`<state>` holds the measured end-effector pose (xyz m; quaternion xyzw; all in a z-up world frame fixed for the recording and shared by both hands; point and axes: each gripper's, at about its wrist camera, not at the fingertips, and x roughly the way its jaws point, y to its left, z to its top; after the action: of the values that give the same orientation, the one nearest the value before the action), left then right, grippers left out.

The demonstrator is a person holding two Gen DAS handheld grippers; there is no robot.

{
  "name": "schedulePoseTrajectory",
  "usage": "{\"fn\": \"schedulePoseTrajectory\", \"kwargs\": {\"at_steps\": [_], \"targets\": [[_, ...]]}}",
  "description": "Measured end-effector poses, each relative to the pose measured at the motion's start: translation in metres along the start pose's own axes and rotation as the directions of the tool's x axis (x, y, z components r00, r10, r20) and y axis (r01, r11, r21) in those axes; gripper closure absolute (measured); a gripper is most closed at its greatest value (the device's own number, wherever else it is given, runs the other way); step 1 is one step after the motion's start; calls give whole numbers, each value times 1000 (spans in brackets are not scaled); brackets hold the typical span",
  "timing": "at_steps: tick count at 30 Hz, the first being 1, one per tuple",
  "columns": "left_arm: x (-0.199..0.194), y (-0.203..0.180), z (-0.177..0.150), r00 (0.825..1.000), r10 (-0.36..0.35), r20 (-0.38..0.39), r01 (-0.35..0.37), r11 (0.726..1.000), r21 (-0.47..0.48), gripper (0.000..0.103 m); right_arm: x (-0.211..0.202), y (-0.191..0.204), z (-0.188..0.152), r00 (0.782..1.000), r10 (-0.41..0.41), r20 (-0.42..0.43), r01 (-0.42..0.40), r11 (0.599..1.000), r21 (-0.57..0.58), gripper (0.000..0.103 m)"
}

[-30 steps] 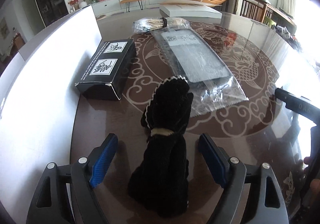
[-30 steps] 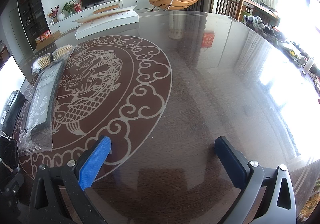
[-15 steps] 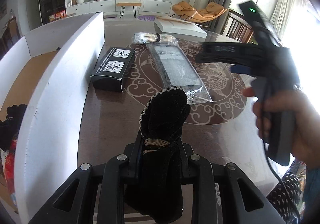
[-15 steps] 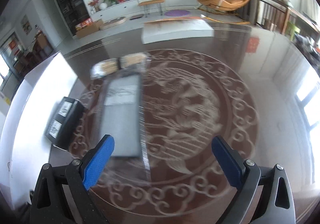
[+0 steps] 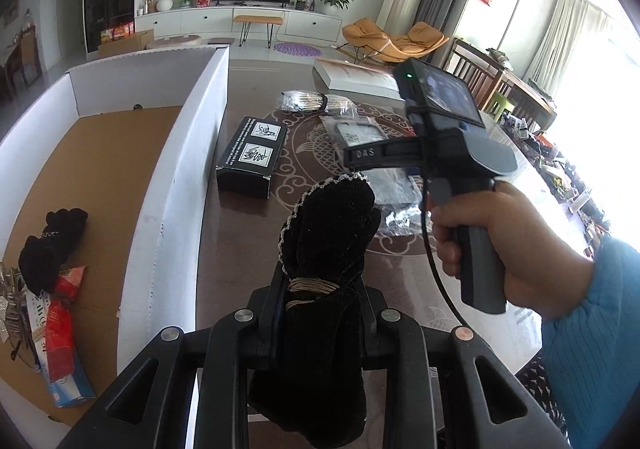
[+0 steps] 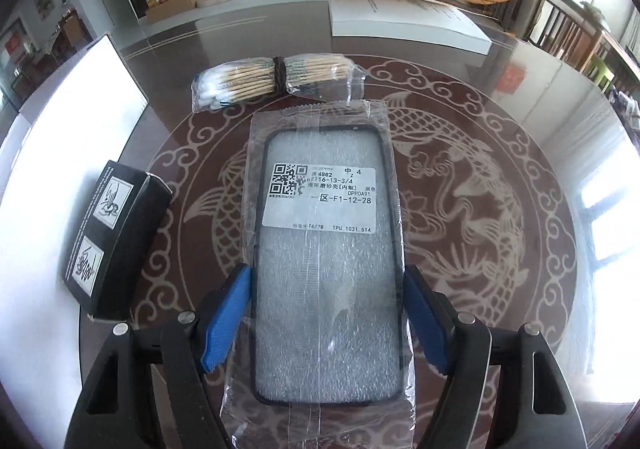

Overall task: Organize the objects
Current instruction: 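Carry the glove and phone case into the cardboard tray and release both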

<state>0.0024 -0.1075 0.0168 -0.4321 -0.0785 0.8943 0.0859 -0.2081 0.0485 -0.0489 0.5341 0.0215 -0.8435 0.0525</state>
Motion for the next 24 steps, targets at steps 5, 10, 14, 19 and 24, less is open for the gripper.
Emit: {"fn": "schedulePoseTrajectory", "kwargs": {"at_steps": [5,10,14,19,24], "targets": [[-9,7,3,1000,-2,25,2,1000,-7,77,-60,-8,-38,988,-23,152,24,1000,-9,28],[-14,13,5,1000,-5,31,6,1000,-23,77,-108,1,-54,967,-21,252,27,999,-18,28],[-27,14,4,999,-14,48,15,999,-29,77,-133,14,-56,956,-15,293,31,998,-52,28],[-47,21,10,996,-23,81,26,999,-44,77,-147,33,-56,946,3,324,26,996,-87,28],[-81,63,22,991,55,123,-44,995,-88,77,-180,69,-59,935,133,329,-89,986,-143,28]]}}
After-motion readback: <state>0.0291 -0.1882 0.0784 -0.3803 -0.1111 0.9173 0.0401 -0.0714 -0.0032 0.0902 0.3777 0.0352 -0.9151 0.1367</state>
